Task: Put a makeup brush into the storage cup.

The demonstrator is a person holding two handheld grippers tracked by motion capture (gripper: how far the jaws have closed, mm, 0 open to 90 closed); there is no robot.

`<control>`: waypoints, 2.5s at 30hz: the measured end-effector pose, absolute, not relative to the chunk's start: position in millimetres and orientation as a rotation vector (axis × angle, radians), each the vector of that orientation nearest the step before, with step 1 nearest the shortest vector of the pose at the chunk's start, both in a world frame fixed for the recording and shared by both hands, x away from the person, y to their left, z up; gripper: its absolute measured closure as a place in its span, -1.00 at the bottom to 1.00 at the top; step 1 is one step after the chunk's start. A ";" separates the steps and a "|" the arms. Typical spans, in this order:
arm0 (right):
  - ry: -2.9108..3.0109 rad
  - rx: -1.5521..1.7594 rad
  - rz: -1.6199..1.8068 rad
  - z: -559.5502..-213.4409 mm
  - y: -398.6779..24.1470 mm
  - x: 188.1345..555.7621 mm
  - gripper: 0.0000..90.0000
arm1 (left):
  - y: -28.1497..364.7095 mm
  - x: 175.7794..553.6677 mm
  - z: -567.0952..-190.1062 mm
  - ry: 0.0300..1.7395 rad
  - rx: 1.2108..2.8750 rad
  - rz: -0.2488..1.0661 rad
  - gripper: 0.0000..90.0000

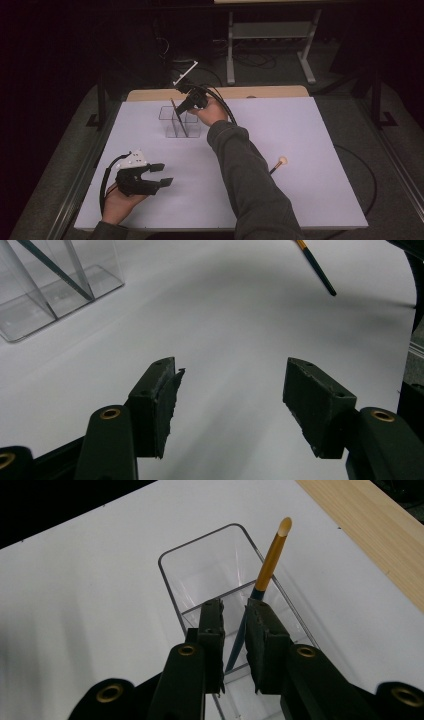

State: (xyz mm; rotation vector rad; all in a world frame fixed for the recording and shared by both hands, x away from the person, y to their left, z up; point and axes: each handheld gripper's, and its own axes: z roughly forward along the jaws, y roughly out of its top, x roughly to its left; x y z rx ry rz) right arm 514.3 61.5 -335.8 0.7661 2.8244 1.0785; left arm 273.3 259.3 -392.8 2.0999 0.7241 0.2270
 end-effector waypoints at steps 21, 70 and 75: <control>2.803 0.740 1.167 -331.3 41.7 500.8 0.61 | 258.9 273.8 -395.0 0.743 2.106 0.218 -0.17; 2.734 0.794 1.243 -319.9 -25.3 469.2 0.36 | 257.8 274.9 -397.5 0.740 2.110 0.212 -0.20; 2.733 0.806 1.250 -320.2 -30.4 466.5 0.33 | 260.3 275.8 -397.4 0.741 2.118 0.218 -0.20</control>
